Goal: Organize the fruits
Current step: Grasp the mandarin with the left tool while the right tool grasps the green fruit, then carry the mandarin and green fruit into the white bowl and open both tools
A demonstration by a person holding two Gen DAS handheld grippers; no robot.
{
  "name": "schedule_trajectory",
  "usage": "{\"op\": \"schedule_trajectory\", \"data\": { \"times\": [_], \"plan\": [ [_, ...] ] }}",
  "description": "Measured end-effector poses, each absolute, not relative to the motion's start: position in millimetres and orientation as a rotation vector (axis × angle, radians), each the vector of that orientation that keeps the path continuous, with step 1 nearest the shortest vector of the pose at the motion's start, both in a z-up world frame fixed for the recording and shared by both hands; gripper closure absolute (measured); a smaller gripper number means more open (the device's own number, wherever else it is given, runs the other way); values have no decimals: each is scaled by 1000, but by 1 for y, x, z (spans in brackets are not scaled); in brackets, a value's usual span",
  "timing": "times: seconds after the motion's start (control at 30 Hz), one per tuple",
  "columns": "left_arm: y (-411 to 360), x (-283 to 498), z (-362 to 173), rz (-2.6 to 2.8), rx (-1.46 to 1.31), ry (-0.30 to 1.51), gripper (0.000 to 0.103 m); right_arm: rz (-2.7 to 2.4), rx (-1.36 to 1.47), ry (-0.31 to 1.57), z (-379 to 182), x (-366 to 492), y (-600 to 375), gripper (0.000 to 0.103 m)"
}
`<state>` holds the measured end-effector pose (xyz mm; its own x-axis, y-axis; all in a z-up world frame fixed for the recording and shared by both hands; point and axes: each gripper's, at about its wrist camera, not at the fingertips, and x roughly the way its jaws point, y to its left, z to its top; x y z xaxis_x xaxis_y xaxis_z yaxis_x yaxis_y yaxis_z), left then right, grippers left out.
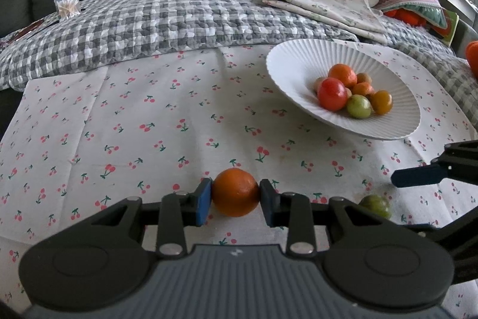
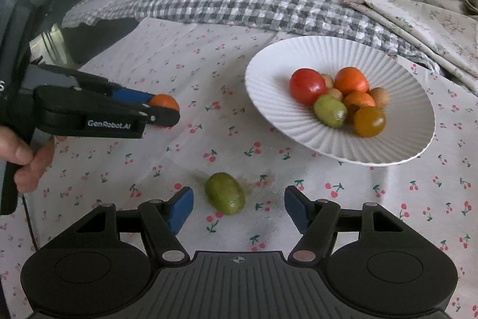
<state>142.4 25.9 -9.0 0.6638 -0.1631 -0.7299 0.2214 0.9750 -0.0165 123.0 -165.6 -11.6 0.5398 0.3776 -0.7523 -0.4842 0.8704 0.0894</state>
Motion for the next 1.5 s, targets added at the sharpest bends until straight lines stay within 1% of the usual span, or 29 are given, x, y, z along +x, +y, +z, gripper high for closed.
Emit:
{"op": "schedule_trajectory", "data": {
  "times": [0.03, 0.07, 0.13, 0.2, 0.23, 0.27, 0.3, 0.73, 1.3, 1.5],
  "plan": [
    [26, 142, -9, -218, 77, 817, 70, 517, -135, 860, -12, 124, -165, 36],
    [25, 142, -9, -219, 78, 817, 70, 520, -135, 860, -14, 125, -165, 40],
    [25, 143, -9, -221, 81, 817, 70, 521, -135, 857, -14, 125, -163, 51],
    [24, 142, -9, -222, 84, 817, 70, 528, -143, 855, -16, 125, -160, 65],
    [24, 143, -10, -222, 84, 817, 70, 532, -150, 854, -16, 124, -158, 68],
    [24, 143, -9, -222, 84, 817, 70, 536, -162, 854, -17, 124, -155, 74],
    [24, 142, -9, -221, 83, 817, 70, 542, -175, 852, -17, 123, -152, 75],
    [26, 142, -8, -218, 81, 809, 70, 532, -198, 835, -13, 122, -147, 75],
    [25, 138, 6, -211, 55, 756, 70, 538, -144, 766, 15, 116, -155, 75],
    [16, 140, 19, -222, 41, 730, 70, 523, -132, 753, 19, 115, -159, 75]
  ]
}}
